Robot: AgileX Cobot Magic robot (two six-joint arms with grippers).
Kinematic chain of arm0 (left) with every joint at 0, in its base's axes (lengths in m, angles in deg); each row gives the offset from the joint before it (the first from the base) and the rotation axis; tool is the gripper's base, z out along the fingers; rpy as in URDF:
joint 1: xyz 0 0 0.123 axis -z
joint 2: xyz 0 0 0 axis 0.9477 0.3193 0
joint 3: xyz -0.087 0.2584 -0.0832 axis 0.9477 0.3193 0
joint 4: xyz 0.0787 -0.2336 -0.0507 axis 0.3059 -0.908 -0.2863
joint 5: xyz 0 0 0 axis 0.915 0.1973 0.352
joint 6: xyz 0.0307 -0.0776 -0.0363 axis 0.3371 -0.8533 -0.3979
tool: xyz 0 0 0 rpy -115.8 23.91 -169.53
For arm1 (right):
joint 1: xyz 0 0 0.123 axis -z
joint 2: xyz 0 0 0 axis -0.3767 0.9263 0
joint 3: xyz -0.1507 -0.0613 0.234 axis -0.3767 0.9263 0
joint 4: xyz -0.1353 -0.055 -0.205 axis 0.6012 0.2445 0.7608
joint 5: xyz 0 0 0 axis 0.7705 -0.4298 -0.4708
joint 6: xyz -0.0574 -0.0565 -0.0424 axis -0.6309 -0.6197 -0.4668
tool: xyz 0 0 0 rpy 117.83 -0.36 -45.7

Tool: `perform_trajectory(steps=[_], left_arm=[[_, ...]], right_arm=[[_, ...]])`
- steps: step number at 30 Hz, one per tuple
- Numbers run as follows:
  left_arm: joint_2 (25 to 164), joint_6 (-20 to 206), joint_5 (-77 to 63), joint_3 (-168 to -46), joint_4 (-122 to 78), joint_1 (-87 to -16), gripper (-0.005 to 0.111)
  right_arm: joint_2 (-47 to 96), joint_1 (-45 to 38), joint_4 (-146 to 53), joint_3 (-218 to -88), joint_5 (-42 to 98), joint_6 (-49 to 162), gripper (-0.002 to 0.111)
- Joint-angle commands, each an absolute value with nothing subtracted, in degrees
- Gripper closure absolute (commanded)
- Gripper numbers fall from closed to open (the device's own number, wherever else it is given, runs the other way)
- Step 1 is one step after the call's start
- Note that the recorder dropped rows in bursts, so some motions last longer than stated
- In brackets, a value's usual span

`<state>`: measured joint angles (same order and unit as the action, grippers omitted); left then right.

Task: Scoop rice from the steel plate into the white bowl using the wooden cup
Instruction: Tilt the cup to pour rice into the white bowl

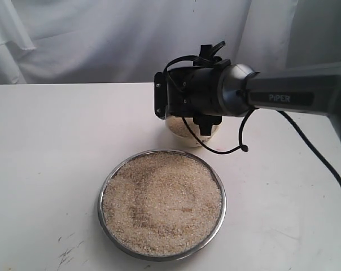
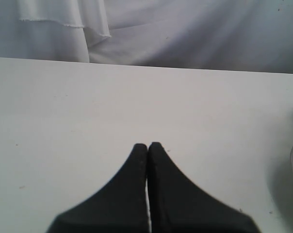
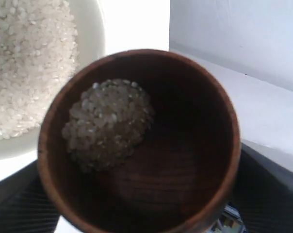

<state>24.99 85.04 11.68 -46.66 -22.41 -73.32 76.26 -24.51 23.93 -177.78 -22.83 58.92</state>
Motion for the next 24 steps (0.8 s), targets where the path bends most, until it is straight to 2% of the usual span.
perform_trajectory(steps=[1,24], left_arm=[[24.76,85.0,10.92,-46.39,-22.35,-73.17,0.107],[24.76,85.0,10.92,-46.39,-22.35,-73.17,0.107]], right_arm=[[77.41,-25.6,28.23,-178.2,-24.49,58.44,0.108],[81.5,-25.77,43.59,-176.61,-30.27,56.72,0.108]])
